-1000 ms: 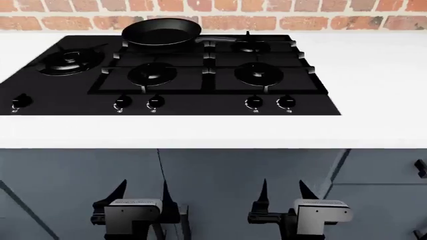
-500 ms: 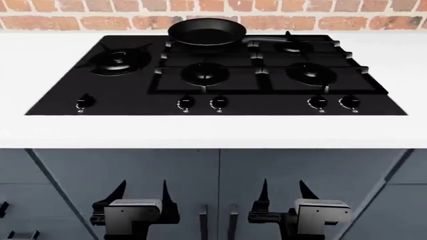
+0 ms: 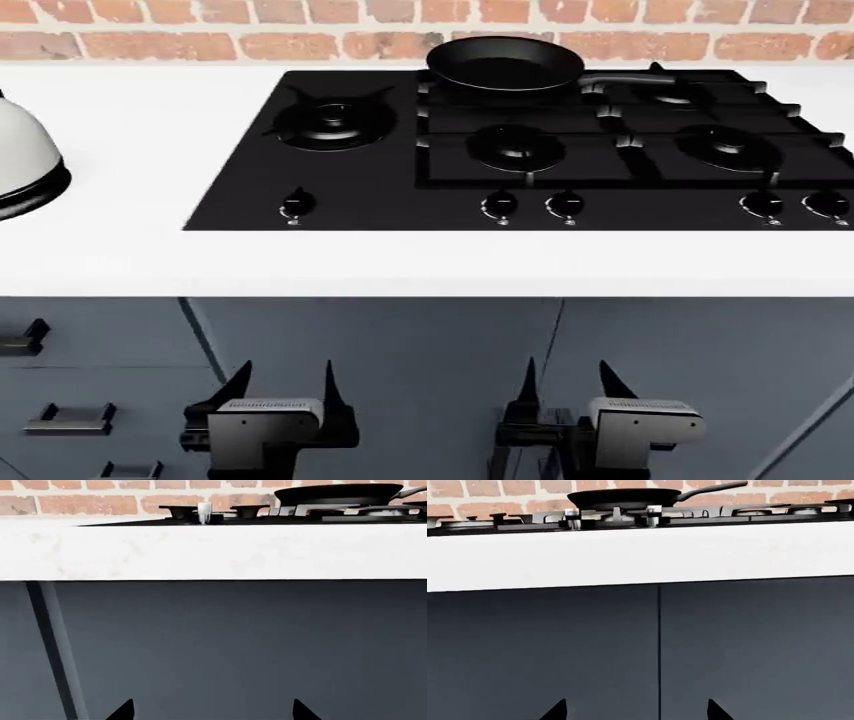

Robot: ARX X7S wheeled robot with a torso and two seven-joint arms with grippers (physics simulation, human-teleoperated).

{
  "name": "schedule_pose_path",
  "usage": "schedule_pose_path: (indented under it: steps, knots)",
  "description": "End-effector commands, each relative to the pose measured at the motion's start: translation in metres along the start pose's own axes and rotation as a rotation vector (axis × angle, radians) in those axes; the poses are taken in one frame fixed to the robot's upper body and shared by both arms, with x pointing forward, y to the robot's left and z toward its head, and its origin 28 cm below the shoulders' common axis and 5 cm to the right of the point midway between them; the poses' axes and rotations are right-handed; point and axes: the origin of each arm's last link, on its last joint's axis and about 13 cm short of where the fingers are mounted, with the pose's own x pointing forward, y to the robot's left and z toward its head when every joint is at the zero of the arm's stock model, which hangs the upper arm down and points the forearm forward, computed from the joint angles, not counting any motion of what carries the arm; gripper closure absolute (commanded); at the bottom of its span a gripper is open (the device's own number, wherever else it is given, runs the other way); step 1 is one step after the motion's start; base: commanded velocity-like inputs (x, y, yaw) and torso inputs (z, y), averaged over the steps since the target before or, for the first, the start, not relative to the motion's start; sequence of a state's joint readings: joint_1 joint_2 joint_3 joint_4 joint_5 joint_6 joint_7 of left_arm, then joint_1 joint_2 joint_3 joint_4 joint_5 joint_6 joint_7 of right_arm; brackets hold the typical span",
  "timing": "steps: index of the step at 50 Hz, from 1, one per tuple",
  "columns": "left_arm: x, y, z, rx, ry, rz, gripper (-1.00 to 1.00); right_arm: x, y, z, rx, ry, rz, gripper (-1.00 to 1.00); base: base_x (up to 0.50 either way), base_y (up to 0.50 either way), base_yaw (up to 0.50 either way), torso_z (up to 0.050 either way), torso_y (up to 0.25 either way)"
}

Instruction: Pick the kettle from the counter and place it on a stove burner. Then turn the burner on.

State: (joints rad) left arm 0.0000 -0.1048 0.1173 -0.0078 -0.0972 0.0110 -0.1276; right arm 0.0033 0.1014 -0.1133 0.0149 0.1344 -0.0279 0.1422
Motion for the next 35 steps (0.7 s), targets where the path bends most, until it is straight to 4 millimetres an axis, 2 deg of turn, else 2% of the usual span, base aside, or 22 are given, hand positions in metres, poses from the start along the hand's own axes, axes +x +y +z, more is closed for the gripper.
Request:
schedule_pose_path:
  steps: [1, 35]
  knots:
    - [0.0001, -0.0003, 0.0003, 0.001, 0.001, 0.0, -1.0, 0.0, -0.0002, 0.0, 0.0, 0.0, -0.001, -1.0, 0.0, 0.5, 0.0, 0.0, 0.0]
    - [0.0006, -0.0003, -0.0002, -0.003, 0.006, 0.002, -1.0, 0.0003, -0.0002, -0.0002, 0.001, 0.005, -0.001, -1.0, 0.0, 0.5, 0.0, 0.0, 0.0]
